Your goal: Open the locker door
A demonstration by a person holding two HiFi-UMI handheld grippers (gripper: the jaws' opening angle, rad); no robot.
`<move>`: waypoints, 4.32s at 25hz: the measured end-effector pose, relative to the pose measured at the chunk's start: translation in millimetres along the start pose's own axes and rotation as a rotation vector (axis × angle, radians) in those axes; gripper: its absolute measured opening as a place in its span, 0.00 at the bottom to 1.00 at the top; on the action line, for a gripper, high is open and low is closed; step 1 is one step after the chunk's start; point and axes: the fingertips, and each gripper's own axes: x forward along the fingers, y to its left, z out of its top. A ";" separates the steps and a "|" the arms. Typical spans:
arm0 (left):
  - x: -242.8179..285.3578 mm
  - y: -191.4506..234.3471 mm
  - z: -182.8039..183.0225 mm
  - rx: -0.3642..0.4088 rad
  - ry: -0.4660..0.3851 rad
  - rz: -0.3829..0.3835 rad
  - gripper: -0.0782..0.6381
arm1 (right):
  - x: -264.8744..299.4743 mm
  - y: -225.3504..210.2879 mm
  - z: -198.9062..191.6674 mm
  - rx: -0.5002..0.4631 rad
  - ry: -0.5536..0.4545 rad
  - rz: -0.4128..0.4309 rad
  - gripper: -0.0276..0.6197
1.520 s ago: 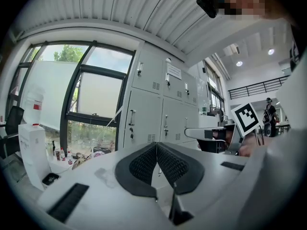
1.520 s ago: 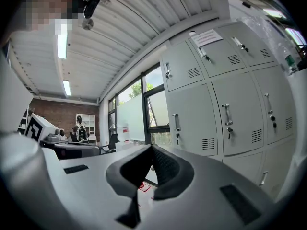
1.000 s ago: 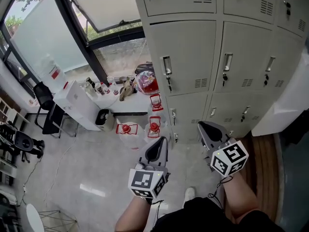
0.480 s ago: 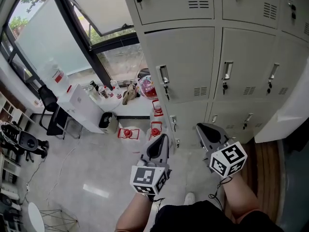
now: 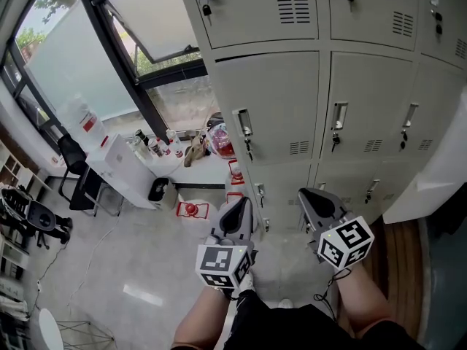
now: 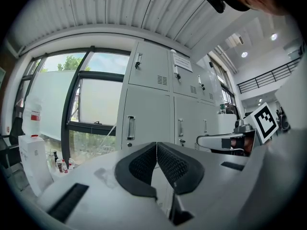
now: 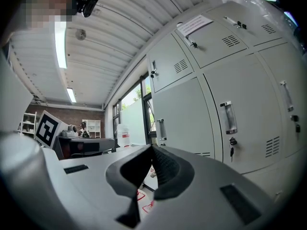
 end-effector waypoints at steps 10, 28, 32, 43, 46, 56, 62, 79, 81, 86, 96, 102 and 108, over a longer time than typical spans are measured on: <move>32.9 29.6 6.7 0.007 -0.016 0.003 0.13 | 17.8 -13.1 2.3 -0.011 -0.007 -0.038 0.13; 124.8 87.9 13.4 -0.005 -0.022 -0.001 0.13 | 67.7 -62.1 -7.6 0.017 0.017 -0.132 0.13; 145.7 103.5 17.3 -0.020 -0.041 0.021 0.14 | 76.3 -75.8 -11.4 0.021 0.023 -0.150 0.13; 188.0 122.8 20.3 -0.002 -0.065 0.056 0.38 | 90.9 -103.0 -14.2 0.019 0.030 -0.193 0.13; 195.5 125.1 18.7 0.016 -0.059 0.059 0.38 | 95.6 -105.9 -14.4 0.022 0.032 -0.193 0.13; 211.4 129.2 10.1 0.055 -0.031 0.068 0.38 | 103.6 -109.7 -19.8 0.034 0.036 -0.189 0.13; 215.5 133.1 8.3 0.035 -0.034 0.081 0.32 | 99.6 -116.8 -18.5 0.033 0.032 -0.205 0.13; 196.7 124.8 7.6 0.023 -0.004 0.101 0.31 | 87.3 -109.9 -12.3 0.053 0.017 -0.186 0.13; 190.5 121.3 7.9 0.022 -0.001 0.104 0.31 | 83.2 -106.3 -11.5 0.056 0.017 -0.178 0.13; 173.3 110.4 7.8 0.019 0.011 0.108 0.31 | 70.6 -95.7 -12.0 0.062 0.022 -0.157 0.13; 137.7 77.8 5.2 0.017 0.036 0.099 0.31 | 37.4 -79.6 -5.4 0.080 -0.008 -0.124 0.13; 114.7 50.7 3.3 0.042 0.057 0.081 0.31 | 12.5 -67.2 -0.9 0.087 -0.026 -0.102 0.13; 98.5 17.6 3.7 0.091 0.078 0.070 0.31 | -16.8 -52.6 0.5 0.094 -0.043 -0.085 0.13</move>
